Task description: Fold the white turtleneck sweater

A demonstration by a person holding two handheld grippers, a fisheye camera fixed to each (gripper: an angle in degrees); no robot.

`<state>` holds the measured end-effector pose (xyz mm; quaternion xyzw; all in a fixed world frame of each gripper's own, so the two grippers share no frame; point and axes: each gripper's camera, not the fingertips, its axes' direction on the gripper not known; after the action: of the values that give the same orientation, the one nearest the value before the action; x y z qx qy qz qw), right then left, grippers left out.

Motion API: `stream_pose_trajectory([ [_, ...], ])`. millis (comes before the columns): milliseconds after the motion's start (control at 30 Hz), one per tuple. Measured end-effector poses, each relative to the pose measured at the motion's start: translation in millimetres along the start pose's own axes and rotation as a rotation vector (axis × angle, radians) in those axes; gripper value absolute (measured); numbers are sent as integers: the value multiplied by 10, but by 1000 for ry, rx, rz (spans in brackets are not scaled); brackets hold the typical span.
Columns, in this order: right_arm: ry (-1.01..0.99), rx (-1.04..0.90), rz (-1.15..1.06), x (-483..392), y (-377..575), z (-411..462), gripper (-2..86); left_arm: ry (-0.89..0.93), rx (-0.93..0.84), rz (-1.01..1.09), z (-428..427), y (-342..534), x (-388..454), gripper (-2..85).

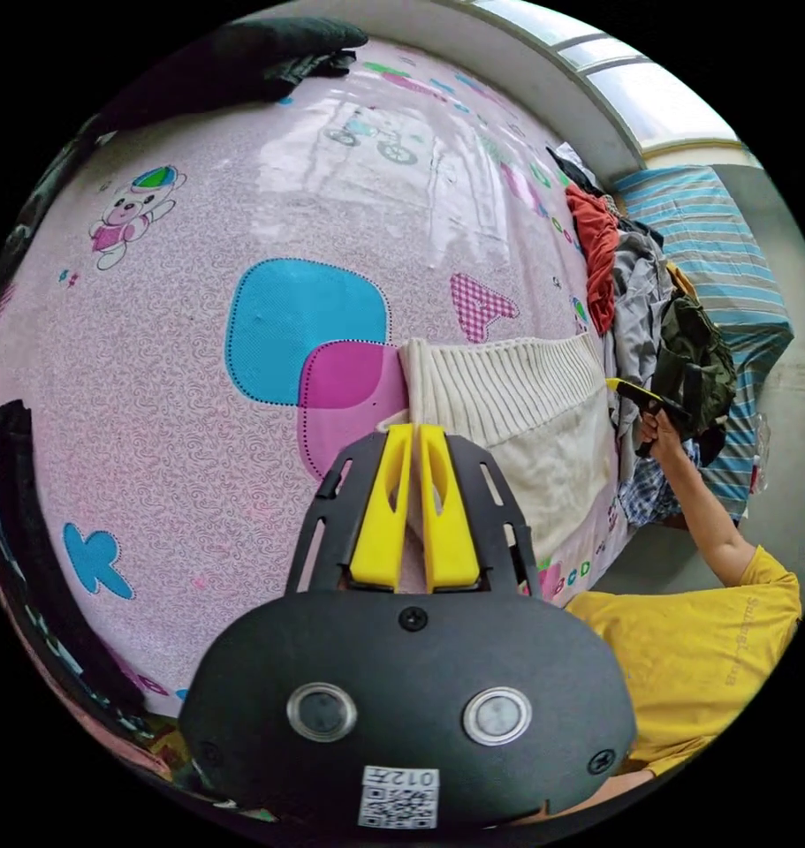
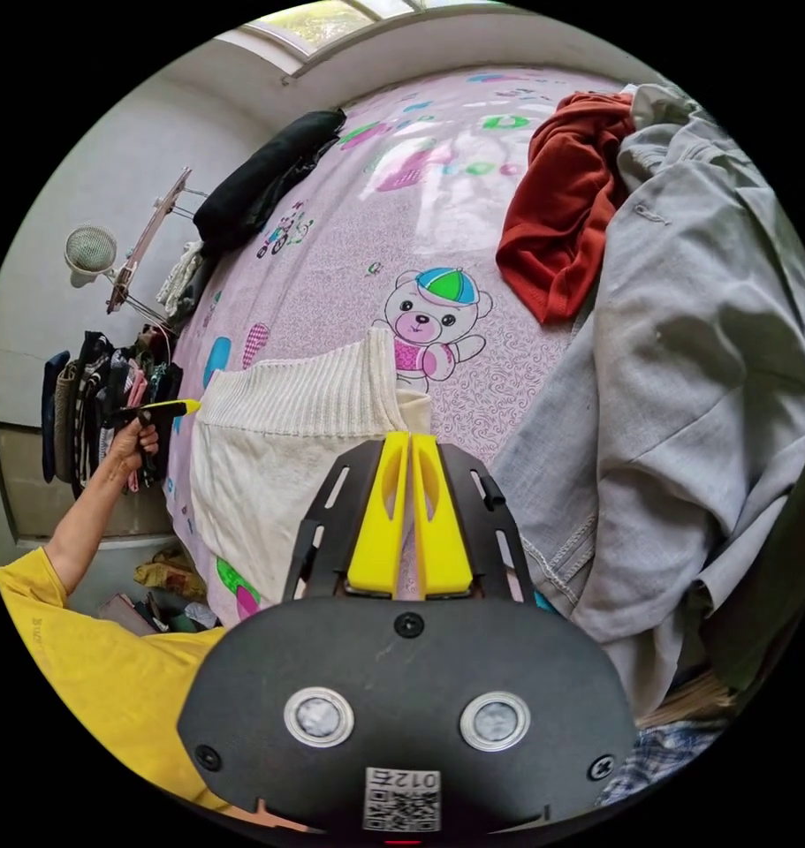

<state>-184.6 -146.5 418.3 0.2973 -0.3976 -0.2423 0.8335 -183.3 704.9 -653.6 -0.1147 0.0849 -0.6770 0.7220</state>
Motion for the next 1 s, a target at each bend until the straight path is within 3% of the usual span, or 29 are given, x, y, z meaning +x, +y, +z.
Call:
stream_pose_trajectory([
  [100,88,-49,50,135,49,92,9,50,-21,-64,96,72,-163,5],
  [233,22,48,88,191,152,-93,15,119,20,-95,109,135,-228,12],
  [433,-53,8,34,-5,519,-213,50,185,149,-206,-241,617,-319,45],
  [700,-188,-46,189,115,1514,-127,73,201,-94,-142,256,1741,167,82],
  [1000,-156,-76,278,106,1739,4,26,141,-112,-147,322,1915,227,22],
])
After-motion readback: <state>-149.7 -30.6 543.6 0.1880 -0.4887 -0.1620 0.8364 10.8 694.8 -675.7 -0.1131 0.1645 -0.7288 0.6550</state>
